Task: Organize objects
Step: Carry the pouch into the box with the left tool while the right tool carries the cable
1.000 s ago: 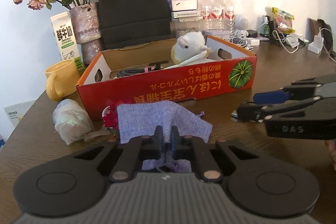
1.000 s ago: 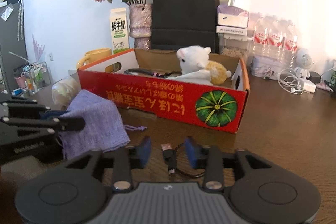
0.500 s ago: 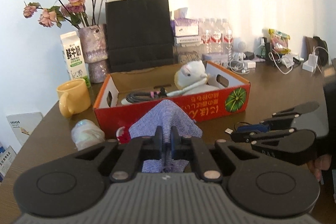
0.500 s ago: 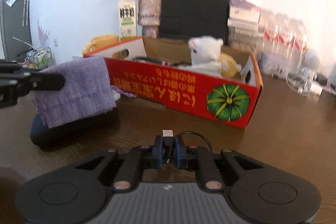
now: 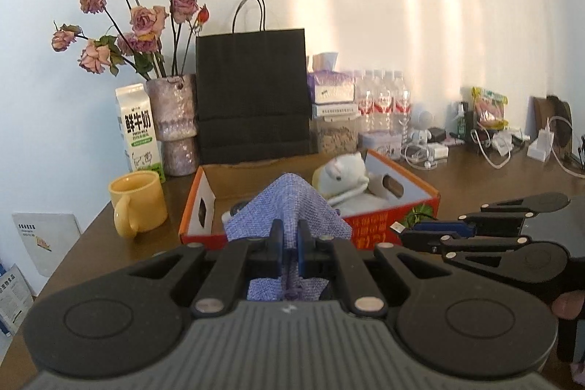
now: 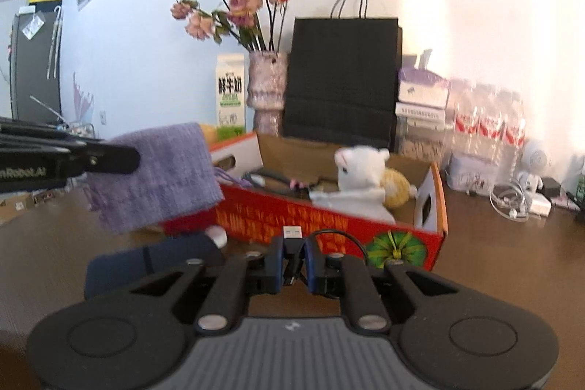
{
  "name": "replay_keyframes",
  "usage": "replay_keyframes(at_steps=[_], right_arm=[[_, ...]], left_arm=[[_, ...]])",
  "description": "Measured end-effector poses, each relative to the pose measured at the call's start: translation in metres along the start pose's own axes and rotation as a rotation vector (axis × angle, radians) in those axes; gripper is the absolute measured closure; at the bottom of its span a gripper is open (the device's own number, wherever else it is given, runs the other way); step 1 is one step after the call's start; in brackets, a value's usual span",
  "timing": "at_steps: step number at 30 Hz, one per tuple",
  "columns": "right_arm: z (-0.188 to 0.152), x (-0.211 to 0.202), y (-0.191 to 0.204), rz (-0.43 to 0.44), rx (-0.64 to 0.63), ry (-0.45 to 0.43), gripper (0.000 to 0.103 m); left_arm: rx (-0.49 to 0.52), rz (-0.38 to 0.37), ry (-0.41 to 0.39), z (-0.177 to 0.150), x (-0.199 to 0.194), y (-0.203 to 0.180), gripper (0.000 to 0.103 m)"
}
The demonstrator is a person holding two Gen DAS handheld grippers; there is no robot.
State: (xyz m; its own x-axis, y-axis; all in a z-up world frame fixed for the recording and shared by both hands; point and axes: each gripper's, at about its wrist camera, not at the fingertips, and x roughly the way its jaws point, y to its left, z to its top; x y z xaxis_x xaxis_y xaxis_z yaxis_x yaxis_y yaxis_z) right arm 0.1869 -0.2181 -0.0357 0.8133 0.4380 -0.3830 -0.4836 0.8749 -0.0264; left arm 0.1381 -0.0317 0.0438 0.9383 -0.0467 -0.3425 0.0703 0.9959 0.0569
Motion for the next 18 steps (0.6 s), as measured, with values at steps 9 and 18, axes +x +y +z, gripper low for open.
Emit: replay_keyframes(at_steps=[9,18], right_arm=[[0.039,0.025,0.009,0.010,-0.014,-0.056,0.092],[0.064,0.072,0.012,0.015,-0.011,-0.061,0.092]], left_arm=[[-0.050,-0.005,-0.055,0.032,0.021,0.017,0.095],[-0.100,-0.015,-0.076,0.055,0.066,0.038,0.095]])
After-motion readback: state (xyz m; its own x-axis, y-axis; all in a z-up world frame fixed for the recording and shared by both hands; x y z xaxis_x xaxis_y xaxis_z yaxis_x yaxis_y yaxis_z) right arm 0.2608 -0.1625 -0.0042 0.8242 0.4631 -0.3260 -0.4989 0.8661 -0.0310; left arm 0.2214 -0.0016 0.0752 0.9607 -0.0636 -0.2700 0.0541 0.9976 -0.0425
